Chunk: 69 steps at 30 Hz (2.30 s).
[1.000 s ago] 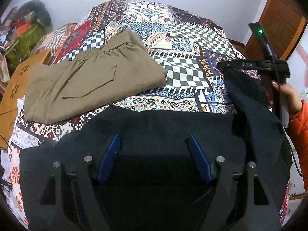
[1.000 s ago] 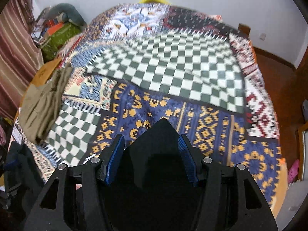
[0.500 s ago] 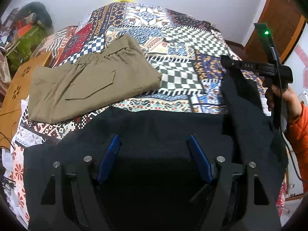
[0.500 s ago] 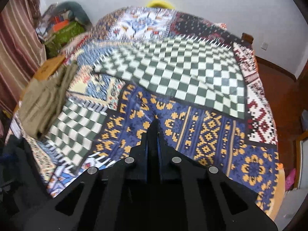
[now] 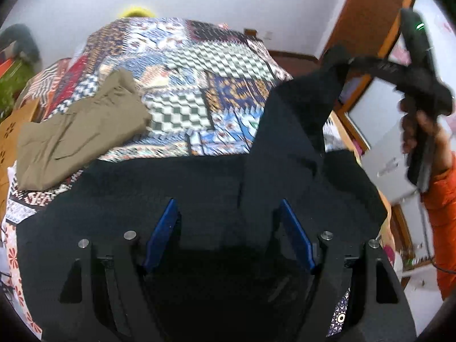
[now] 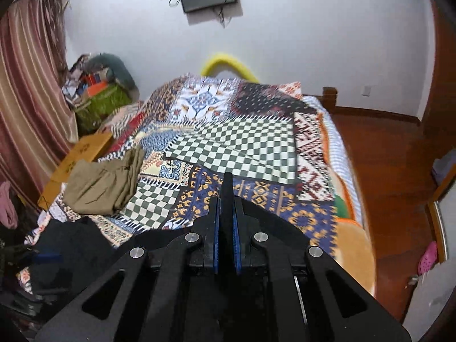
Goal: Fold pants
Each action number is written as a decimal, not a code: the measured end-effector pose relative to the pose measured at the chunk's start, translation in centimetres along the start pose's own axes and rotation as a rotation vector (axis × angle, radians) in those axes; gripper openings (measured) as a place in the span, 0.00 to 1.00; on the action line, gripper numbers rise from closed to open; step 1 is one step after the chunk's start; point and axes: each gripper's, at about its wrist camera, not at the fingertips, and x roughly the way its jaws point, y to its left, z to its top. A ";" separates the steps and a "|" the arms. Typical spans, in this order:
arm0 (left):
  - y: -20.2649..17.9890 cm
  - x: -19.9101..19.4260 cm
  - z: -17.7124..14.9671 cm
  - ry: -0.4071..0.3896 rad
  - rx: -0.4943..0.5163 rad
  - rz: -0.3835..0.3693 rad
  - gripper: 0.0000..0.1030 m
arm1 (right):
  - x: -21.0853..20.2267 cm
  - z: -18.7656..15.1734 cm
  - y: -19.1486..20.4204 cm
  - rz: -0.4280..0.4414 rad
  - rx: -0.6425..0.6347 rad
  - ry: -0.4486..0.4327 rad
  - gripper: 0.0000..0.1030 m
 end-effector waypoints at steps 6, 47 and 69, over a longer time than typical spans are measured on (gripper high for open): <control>-1.7 0.9 -0.2 0.008 0.007 -0.046 0.47 | -4.4 -1.8 -1.7 -0.023 0.048 -0.056 0.07; -8.8 -2.5 -6.7 0.047 0.162 -0.068 0.54 | -10.6 -21.0 -8.0 -0.217 0.403 0.060 0.08; 6.1 -12.1 -4.1 -0.236 -0.103 0.214 0.63 | -10.6 -12.8 0.8 -0.151 0.168 -0.021 0.38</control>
